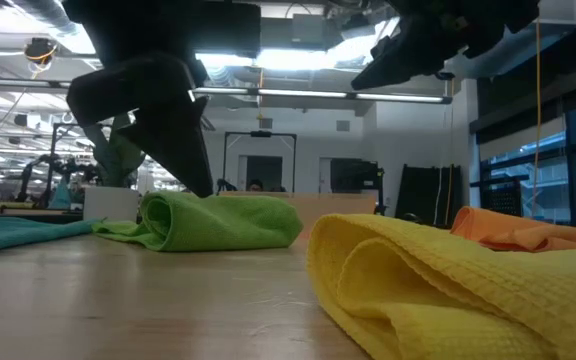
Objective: Roll microfiber towels into tight, uniform cylinder then place into a basket
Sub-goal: Roll the green microfiber cloth
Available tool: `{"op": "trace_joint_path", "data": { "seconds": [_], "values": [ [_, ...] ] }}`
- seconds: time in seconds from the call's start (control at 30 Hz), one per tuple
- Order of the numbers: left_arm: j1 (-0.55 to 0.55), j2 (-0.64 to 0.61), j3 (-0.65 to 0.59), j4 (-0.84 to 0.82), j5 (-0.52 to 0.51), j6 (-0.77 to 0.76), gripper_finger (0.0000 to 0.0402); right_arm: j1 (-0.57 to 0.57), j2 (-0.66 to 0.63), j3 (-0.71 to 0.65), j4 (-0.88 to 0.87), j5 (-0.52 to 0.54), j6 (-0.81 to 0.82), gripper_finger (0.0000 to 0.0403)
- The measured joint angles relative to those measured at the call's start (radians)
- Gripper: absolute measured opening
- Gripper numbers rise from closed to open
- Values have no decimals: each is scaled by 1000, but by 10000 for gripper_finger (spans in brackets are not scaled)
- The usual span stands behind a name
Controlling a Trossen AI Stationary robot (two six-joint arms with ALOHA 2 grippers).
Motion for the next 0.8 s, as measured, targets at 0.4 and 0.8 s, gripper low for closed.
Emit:
{"op": "trace_joint_path", "data": {
  "seconds": [0.4, 0.8],
  "values": [
    [8, 24, 1, 7, 5, 59, 82, 0, 1, 0, -1, 0, 0, 119],
    [19, 95, 0, -29, 9, 135, 81, 0, 1, 0, -9, -1, 2, 119]
  ]
}}
